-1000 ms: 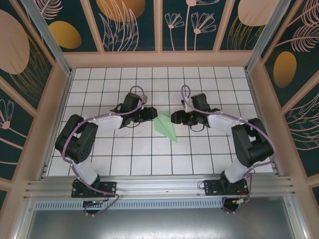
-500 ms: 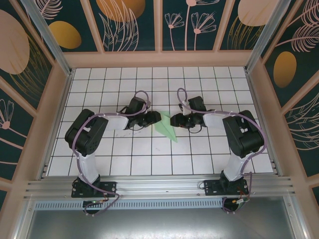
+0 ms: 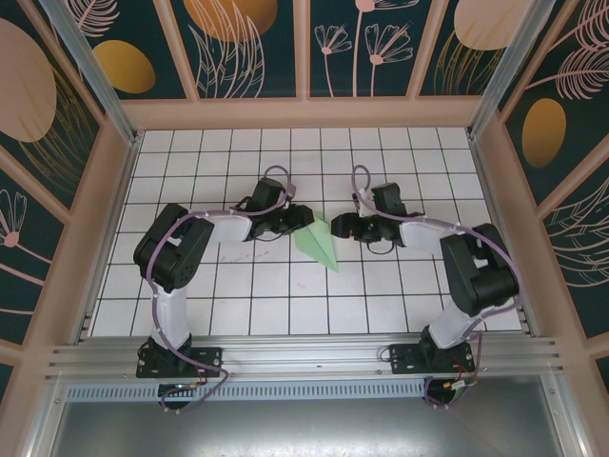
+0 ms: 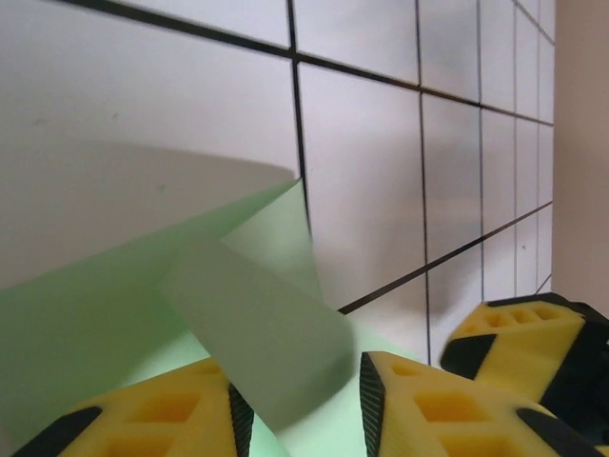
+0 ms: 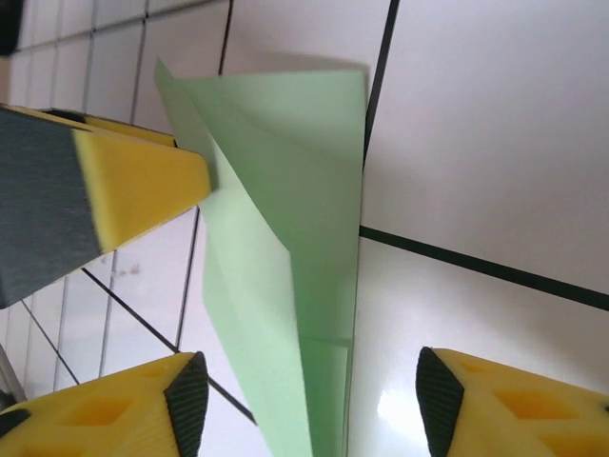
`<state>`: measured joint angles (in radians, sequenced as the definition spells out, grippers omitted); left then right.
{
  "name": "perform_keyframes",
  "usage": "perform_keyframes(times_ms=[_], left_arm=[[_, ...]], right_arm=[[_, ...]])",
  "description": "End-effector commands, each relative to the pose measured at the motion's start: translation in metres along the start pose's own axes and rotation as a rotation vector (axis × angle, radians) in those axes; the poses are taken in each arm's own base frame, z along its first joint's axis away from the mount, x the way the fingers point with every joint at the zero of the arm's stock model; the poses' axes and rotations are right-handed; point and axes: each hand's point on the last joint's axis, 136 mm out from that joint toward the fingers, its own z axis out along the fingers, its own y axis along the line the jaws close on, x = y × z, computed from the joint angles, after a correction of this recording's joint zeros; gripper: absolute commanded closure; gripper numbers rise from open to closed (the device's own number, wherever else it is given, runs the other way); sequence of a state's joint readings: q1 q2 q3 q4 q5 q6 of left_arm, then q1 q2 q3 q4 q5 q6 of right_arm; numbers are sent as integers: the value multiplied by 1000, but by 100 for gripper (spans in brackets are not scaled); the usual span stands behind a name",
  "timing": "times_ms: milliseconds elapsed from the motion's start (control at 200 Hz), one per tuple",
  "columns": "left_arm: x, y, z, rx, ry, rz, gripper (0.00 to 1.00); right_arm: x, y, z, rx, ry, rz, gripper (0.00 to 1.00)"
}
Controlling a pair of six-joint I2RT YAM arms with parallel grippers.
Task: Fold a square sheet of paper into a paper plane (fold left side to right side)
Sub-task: Turn over the paper at the center of the table.
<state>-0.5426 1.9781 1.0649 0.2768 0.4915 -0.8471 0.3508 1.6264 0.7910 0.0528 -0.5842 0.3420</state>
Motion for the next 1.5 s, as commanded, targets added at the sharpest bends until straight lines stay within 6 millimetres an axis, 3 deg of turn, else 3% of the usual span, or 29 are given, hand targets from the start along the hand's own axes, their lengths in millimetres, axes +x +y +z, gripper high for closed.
perform_keyframes(times_ms=[0,230,430,555,741,761,896,1016,1171,1321,1496], left_arm=[[-17,-33,-4,91,-43,62,72],[-39,-77,-26,163,-102,152,100],[-72,-129,-68,198,-198,249,100],[-87,-168,-101,282,-243,302,100],[-91,-218,-135,411,-243,374,100],[-90,-231,-149,438,-256,393,100],[-84,-258,-170,535,-240,424,100],[-78,-272,-180,606,-218,434,100],[-71,-276,-183,644,-183,437,100],[-69,-271,-179,637,-173,429,100],[-70,-263,-170,619,-165,406,99]], right_arm=[[-12,11,-26,-78,-86,-2,30],[-13,17,-72,-246,-171,44,16],[-23,31,-107,-401,-220,37,1],[-30,51,-121,-488,-225,-34,1],[-48,84,-139,-590,-264,-162,1],[-49,89,-140,-599,-266,-178,1],[-59,120,-142,-665,-254,-262,1],[-71,140,-140,-703,-254,-298,1],[-87,160,-141,-745,-267,-331,4],[-98,168,-145,-752,-276,-356,18],[-99,167,-145,-738,-273,-359,36]])
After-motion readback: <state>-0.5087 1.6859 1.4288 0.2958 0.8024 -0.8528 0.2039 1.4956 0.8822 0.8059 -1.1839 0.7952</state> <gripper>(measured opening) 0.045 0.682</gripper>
